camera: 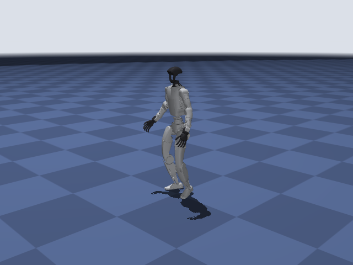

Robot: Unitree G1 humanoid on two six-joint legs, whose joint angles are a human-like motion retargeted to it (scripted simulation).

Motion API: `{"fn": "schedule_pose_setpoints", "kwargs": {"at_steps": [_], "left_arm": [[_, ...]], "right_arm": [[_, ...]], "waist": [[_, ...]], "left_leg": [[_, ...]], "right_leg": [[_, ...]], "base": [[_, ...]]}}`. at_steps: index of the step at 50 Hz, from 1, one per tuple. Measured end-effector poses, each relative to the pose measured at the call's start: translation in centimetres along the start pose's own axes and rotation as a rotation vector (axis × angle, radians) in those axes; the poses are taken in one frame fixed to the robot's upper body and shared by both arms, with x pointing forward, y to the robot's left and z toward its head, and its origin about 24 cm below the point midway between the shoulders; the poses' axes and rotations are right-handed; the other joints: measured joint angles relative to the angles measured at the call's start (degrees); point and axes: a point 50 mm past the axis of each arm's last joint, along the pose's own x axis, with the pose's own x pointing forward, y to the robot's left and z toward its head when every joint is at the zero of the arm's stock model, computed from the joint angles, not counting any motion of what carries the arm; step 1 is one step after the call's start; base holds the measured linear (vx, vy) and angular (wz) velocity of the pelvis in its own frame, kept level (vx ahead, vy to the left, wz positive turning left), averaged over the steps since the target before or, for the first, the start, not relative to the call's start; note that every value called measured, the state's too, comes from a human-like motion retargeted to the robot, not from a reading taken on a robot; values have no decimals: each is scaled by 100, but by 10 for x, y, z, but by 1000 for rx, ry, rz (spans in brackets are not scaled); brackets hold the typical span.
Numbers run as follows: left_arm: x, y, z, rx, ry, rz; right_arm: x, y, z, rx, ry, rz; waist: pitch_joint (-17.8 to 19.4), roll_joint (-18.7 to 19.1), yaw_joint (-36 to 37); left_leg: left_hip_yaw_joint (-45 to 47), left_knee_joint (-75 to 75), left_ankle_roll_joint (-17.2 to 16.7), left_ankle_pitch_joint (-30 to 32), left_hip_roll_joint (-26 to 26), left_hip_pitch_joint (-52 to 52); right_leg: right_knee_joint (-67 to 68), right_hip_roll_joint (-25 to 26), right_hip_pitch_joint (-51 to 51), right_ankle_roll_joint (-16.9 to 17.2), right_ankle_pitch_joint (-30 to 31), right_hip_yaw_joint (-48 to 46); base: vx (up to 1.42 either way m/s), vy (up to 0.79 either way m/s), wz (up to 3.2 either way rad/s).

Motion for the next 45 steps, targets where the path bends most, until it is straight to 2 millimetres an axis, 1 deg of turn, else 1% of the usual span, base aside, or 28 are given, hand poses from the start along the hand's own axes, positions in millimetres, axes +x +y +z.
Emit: {"fn": "schedule_pose_setpoints", "kwargs": {"at_steps": [3, 8, 10, 12, 16, 19, 25, 27, 29, 33, 35, 37, 41, 42, 43, 45], "left_arm": [[0, 0, -1, -1, 4, -5], [0, 0, -4, -5, 23, -14], [2, 3, 0, -6, 20, -15], [0, 1, -5, -4, 36, -21], [-1, 0, -9, -1, 52, -30], [0, 2, -6, 2, 51, -34], [-2, 0, -12, 17, 68, -45], [0, 3, -7, 23, 58, -42], [-1, 2, -10, 30, 66, -44], [-2, 1, -12, 43, 67, -42], [0, 4, -6, 48, 56, -35], [-1, 3, -10, 50, 64, -33], [-2, 3, -12, 51, 67, -23], [-2, 3, -11, 50, 64, -18], [0, 5, -7, 48, 57, -10], [-1, 5, -10, 46, 63, -6]], "right_arm": [[1, 0, 1, 4, -3, 1], [2, 0, 1, 1, 4, 3], [5, -1, 6, 5, -1, 2], [3, 0, 1, -1, 12, 6], [3, -1, -1, -10, 23, 7], [6, -2, 3, -9, 21, 8], [4, -3, -1, -16, 40, 5], [6, -5, 3, -13, 35, 3], [5, -4, -1, -18, 44, 2], [4, -6, -3, -23, 49, -6], [6, -7, 2, -20, 40, -13], [4, -7, -3, -23, 49, -15], [3, -8, -5, -27, 54, -27], [3, -9, -4, -26, 52, -31], [4, -10, -2, -24, 47, -35], [3, -9, -5, -27, 55, -38]], "waist": [[-73, 93, 22], [-224, 189, 58], [-358, 183, 72], [-340, 232, 84], [-362, 290, 112], [-378, 245, 104], [-370, 320, 150], [-393, 217, 129], [-365, 254, 145], [-369, 279, 175], [-417, 154, 148], [-387, 191, 159], [-404, 216, 183], [-421, 191, 179], [-457, 113, 156], [-442, 116, 159]], "left_leg": [[-82, 473, -12, -168, 215, -317], [-154, 823, -12, -258, 405, -631], [-141, 570, 1, -158, 328, -684], [-173, 782, 11, -209, 452, -731], [-211, 956, 23, -309, 548, -796], [-171, 678, 51, -234, 415, -706], [-204, 948, 57, -376, 567, -790], [-145, 581, 94, -250, 350, -677], [-169, 753, 100, -298, 448, -714], [-198, 880, 110, -360, 499, -777], [-136, 468, 143, -202, 242, -682], [-167, 651, 151, -217, 345, -723], [-208, 797, 166, -215, 399, -788], [-201, 717, 177, -171, 345, -776], [-166, 451, 196, -55, 180, -712], [-177, 529, 215, -3, 215, -722]], "right_leg": [[409, 69, -305, -28, -174, 11], [622, 169, -577, -58, -237, 30], [87, 237, -487, -60, -9, 26], [302, 273, -553, -69, -69, 37], [460, 323, -627, -81, -164, 56], [13, 319, -448, -64, -10, 59], [338, 361, -584, -85, -173, 57], [-123, 297, -407, -60, -5, 64], [82, 319, -471, -73, -71, 65], [257, 328, -564, -78, -154, 71], [-212, 239, -413, -49, 27, 80], [15, 256, -485, -56, -14, 82], [254, 257, -595, -51, -53, 90], [190, 233, -583, -42, -18, 93], [-80, 170, -498, -20, 96, 97], [52, 159, -535, -18, 116, 104]], "base": [[0, 0, 0], [0, 0, 0], [0, 0, 0], [0, 0, 0], [0, 0, 0], [0, 0, 0], [0, 0, 0], [0, 0, 0], [0, 0, 0], [0, 0, 0], [3, 1, 8], [0, 0, 0], [0, 0, 0], [0, 0, 0], [0, 0, 0], [0, 0, 0]]}}
